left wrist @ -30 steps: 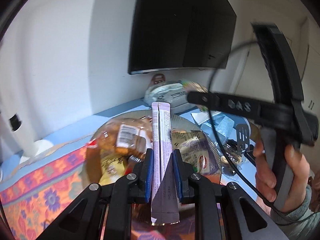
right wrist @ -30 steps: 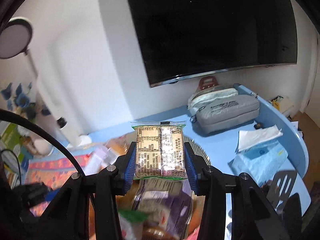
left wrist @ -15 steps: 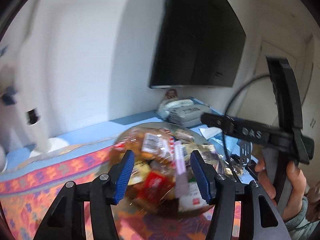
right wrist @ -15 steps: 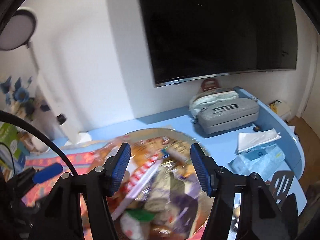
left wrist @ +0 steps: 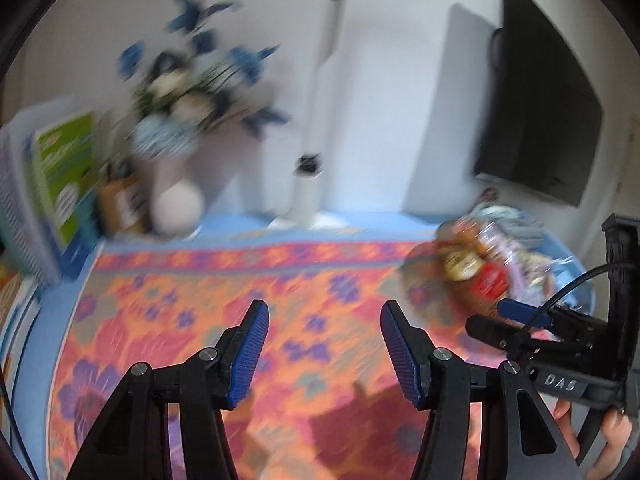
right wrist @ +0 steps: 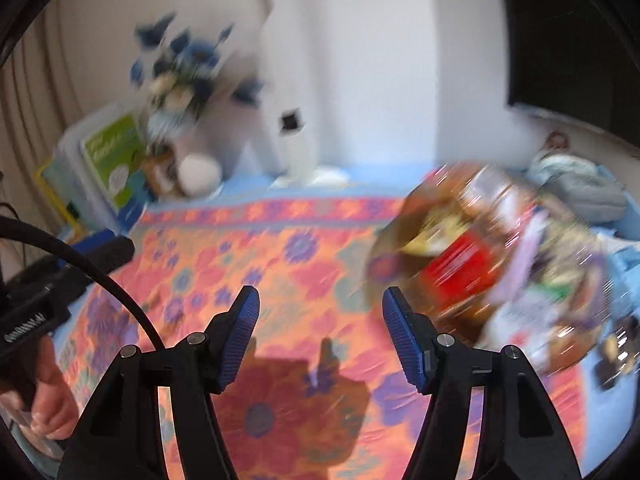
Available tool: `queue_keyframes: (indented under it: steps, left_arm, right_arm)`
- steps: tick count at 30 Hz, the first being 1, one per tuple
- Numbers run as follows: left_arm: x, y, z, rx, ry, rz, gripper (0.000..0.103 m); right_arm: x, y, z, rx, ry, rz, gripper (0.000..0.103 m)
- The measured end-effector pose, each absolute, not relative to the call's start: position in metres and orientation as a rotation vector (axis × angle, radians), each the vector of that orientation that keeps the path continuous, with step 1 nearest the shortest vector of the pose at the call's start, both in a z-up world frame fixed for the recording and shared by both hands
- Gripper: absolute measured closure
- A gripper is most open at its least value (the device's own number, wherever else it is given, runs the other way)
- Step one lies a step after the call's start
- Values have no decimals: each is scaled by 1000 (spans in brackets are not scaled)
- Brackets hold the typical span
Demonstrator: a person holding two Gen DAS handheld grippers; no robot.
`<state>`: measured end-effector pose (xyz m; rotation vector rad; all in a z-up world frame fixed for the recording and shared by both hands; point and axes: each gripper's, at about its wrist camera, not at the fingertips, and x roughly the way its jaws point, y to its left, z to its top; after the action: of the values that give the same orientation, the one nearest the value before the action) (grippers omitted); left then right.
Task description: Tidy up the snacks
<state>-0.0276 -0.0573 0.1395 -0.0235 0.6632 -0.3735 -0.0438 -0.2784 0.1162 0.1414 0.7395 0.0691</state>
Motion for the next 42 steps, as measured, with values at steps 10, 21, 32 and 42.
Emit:
queue_keyframes:
  steps: [10,21,32,42]
  left_arm:
    - [-21,-29,52,-24,723,-218,48]
    - [-5,-29,28,-28,815,-176,47]
    - [3,-32,19,4,880,-135,46]
    - [4,-35,16,23,901,-116,46]
  right_arm:
    - [-24,-236,40,21,830,61,40]
    - [-20,-249,25,75,866,-45,40]
    - [-19,-249,22,68,881,-47,39]
    - [-19,-247,21,62,884,-46,38]
